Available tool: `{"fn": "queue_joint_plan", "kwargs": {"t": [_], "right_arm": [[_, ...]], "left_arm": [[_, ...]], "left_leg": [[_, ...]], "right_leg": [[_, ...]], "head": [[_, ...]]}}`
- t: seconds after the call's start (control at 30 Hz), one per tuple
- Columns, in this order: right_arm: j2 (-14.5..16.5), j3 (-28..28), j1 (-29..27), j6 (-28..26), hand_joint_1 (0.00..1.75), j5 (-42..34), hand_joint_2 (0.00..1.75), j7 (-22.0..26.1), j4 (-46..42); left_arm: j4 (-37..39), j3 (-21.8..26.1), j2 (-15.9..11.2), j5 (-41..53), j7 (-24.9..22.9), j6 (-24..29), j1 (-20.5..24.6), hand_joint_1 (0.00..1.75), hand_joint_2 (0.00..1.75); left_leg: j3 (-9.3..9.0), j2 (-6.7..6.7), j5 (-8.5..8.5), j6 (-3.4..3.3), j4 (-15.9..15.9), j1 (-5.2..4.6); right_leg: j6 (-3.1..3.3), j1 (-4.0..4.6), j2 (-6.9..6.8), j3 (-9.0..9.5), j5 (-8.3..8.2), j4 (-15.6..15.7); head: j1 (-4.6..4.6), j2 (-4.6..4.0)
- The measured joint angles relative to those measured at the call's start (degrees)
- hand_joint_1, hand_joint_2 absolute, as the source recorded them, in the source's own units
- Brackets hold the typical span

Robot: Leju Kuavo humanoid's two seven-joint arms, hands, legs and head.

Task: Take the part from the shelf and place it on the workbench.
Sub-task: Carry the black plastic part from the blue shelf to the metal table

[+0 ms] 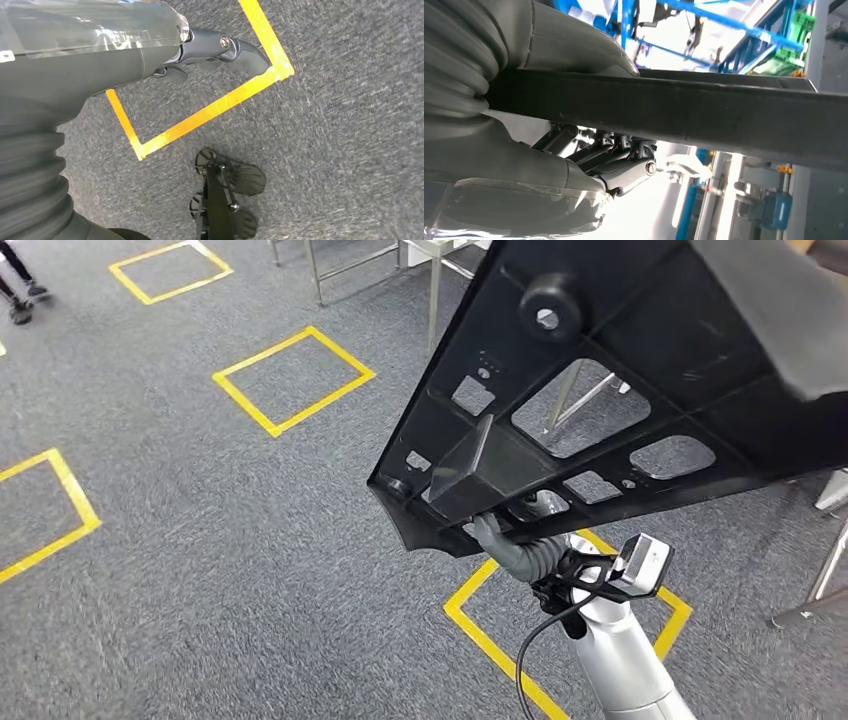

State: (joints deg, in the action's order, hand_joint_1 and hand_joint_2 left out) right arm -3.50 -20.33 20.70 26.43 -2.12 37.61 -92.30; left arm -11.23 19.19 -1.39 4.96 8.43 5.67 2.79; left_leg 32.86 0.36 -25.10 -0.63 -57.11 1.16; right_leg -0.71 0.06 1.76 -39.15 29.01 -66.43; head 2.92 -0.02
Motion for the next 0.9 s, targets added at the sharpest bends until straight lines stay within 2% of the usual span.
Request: {"fn": "queue_joint_plan", "kwargs": {"t": [0.03,0.07,0.1,0.13,0.17,0.23,0.27,0.3,0.37,0.4,0.43,0.5,0.57,0.6,0.63,0.67,0.7,0.77,0.8,0.83,0.87,0.9], "right_arm": [[0.0,0.0,-0.2,0.0,1.75,0.0,1.75,0.0,-0.1],[0.0,0.0,-0.4,0.0,1.75,0.1,1.75,0.0,-0.1],[-0.1,0.0,-0.6,0.0,1.75,0.2,1.75,-0.1,-0.1],[-0.1,-0.1,-0.7,0.0,1.75,0.2,1.75,-0.1,-0.2],[-0.1,-0.1,-0.7,0.0,1.75,0.3,1.75,-0.2,-0.3],[-0.2,-0.1,-0.6,0.1,1.75,0.4,1.75,-0.3,-0.7],[-0.2,-0.1,-0.6,0.0,1.75,0.5,1.75,-0.3,-0.9],[-0.3,-0.1,-0.6,0.0,1.75,0.5,1.75,-0.4,-1.0],[-0.5,-0.1,-0.7,-0.2,1.75,0.5,1.75,-0.4,-1.1],[-0.7,0.0,-0.8,-0.2,1.75,0.5,1.75,-0.3,-1.1],[-0.8,0.0,-0.9,-0.2,1.75,0.4,1.75,-0.3,-1.2],[-0.9,0.0,-0.9,-0.2,1.75,0.3,1.75,-0.2,-1.2],[-0.9,0.0,-1.2,-0.2,1.75,0.1,1.75,-0.1,-1.2],[-0.9,0.0,-1.3,-0.2,1.75,0.1,1.75,-0.1,-1.2],[-0.9,0.0,-1.4,-0.2,1.75,0.1,1.75,-0.1,-1.2],[-0.9,0.0,-1.4,-0.2,1.75,0.1,1.75,-0.1,-1.2],[-0.9,0.0,-1.4,-0.2,1.75,0.1,1.75,-0.2,-1.2],[-0.9,-0.1,-1.2,-0.2,1.75,0.2,1.75,-0.3,-1.2],[-0.9,-0.2,-1.2,-0.2,1.75,0.4,1.75,-0.5,-1.2],[-0.9,-0.3,-1.1,-0.2,1.75,0.5,1.75,-0.6,-1.2],[-0.9,-0.4,-1.1,-0.2,1.75,0.6,1.75,-0.8,-1.2],[-0.9,-0.4,-1.0,-0.2,1.75,0.6,1.75,-0.9,-1.2]], "left_arm": [[0.0,0.0,0.0,0.0,0.0,0.0,-0.1,0.0,1.75],[0.0,0.0,0.0,0.0,-0.1,0.0,-0.2,0.0,1.75],[0.0,0.0,0.0,0.1,-0.2,0.0,-0.2,0.0,1.75],[0.0,0.0,0.1,0.1,-0.3,0.0,-0.2,0.0,1.75],[0.0,0.0,0.2,0.2,-0.5,0.0,-0.2,0.0,1.75],[0.0,0.0,0.3,0.3,-0.7,0.1,-0.2,0.0,1.75],[0.0,0.0,0.4,0.4,-0.7,0.1,-0.2,0.0,1.75],[0.0,0.0,0.4,0.4,-0.8,0.2,-0.2,0.0,1.75],[0.0,0.0,0.4,0.7,-0.8,0.2,-0.2,0.0,1.75],[0.0,0.0,0.5,0.9,-0.8,0.2,-0.1,0.0,1.75],[0.0,0.0,0.5,1.1,-0.8,0.2,-0.1,0.0,1.75],[0.0,0.0,0.5,1.3,-0.7,0.1,-0.1,0.0,1.75],[0.0,0.0,0.5,1.5,-0.7,0.2,-0.4,0.0,1.75],[0.0,0.0,0.5,1.5,-0.8,0.2,-0.5,0.0,1.75],[0.0,0.0,0.6,1.6,-0.8,0.2,-0.6,0.0,1.75],[0.0,0.0,0.5,1.7,-0.8,0.2,-0.6,0.0,1.75],[0.0,0.0,0.5,1.7,-0.8,0.2,-0.5,0.0,1.75],[0.0,0.0,0.4,1.7,-0.7,0.2,-0.5,0.0,1.75],[0.0,0.0,0.3,1.7,-0.6,0.2,-0.4,0.0,1.75],[0.0,0.0,0.3,1.7,-0.4,0.2,-0.3,0.0,1.75],[0.0,0.0,0.3,1.7,-0.3,0.2,-0.2,0.0,1.75],[0.0,0.0,0.3,1.7,-0.1,0.1,0.0,0.0,1.75]], "left_leg": [[0.0,0.67,-0.09,-0.09,0.0,-0.05],[-0.02,1.34,-0.17,-0.08,0.0,-0.07],[-0.08,1.98,-0.27,-0.01,0.0,-0.07],[-0.2,2.61,-0.4,0.12,0.0,-0.06],[-0.4,3.2,-0.55,0.29,0.0,-0.05],[-0.88,4.28,-0.99,0.82,-0.1,-0.25],[-1.11,4.74,-1.21,1.13,-0.1,-0.4],[-1.32,5.23,-1.42,1.48,-0.1,-0.54],[-1.7,6.21,-1.77,2.2,0.0,-0.5],[-1.76,5.75,-2.19,2.55,-0.4,-0.35],[-1.37,4.6,-3.06,2.8,-1.6,-0.17],[1.36,1.42,-6.34,3.02,-7.6,0.03],[5.54,0.22,-9.24,3.06,-15.5,0.02],[6.82,0.09,-9.21,3.02,-17.4,0.0],[7.03,0.01,-8.0,2.92,-16.9,0.0],[6.11,-0.27,-5.84,2.76,-14.1,0.01],[4.52,-1.07,-3.37,2.56,-9.9,0.03],[1.74,-3.34,-0.62,2.13,-3.0,0.1],[1.11,-4.05,-0.32,1.91,-1.5,0.04],[0.92,-4.14,-0.49,1.68,-1.1,-0.07],[0.8,-3.6,-0.38,1.38,-1.0,-0.1],[0.62,-3.02,-0.23,1.02,-0.7,-0.06]], "right_leg": [[-0.21,-0.2,-0.76,-2.07,1.62,-4.0],[-0.43,-0.44,-1.07,-3.72,2.53,-7.0],[-0.62,-0.67,-1.27,-4.39,2.34,-8.1],[-0.77,-0.86,-1.56,-3.75,1.05,-6.6],[-0.83,-0.99,-2.17,-1.99,-0.92,-3.2],[-0.59,-0.82,-4.79,2.24,-3.95,4.9],[-0.3,-0.6,-5.63,3.46,-4.5,7.3],[0.02,-0.37,-5.99,3.9,-4.47,8.3],[0.75,-0.18,-4.61,3.92,-4.44,8.4],[1.11,-0.26,-3.93,4.04,-4.5,8.6],[1.51,-0.35,-3.31,4.18,-4.6,8.7],[2.08,-0.49,-2.06,4.34,-4.68,8.9],[2.33,-0.35,-0.56,4.35,-4.61,8.8],[2.36,-0.28,0.32,4.38,-4.59,8.8],[2.35,-0.24,1.19,4.44,-4.56,8.7],[2.28,-0.24,2.0,4.53,-4.5,8.6],[2.16,-0.27,2.74,4.58,-4.41,8.5],[1.67,-0.26,4.01,4.39,-4.21,8.1],[1.34,-0.36,4.59,4.2,-4.2,8.0],[0.95,-0.47,5.15,4.05,-4.25,8.0],[0.53,-0.58,5.68,3.96,-4.35,8.1],[0.2,-0.59,5.41,3.92,-4.26,8.0]], "head": [[0.01,0.0],[0.01,0.0],[0.01,0.0],[0.01,0.0],[0.01,0.0],[0.01,0.0],[0.01,0.0],[0.01,0.0],[0.01,0.0],[0.01,0.0],[0.02,0.0],[0.02,0.0],[0.01,0.0],[0.01,0.0],[0.01,0.0],[0.01,0.0],[0.01,0.0],[0.02,0.0],[0.02,0.0],[0.02,0.0],[0.02,0.0],[0.02,0.0]]}}
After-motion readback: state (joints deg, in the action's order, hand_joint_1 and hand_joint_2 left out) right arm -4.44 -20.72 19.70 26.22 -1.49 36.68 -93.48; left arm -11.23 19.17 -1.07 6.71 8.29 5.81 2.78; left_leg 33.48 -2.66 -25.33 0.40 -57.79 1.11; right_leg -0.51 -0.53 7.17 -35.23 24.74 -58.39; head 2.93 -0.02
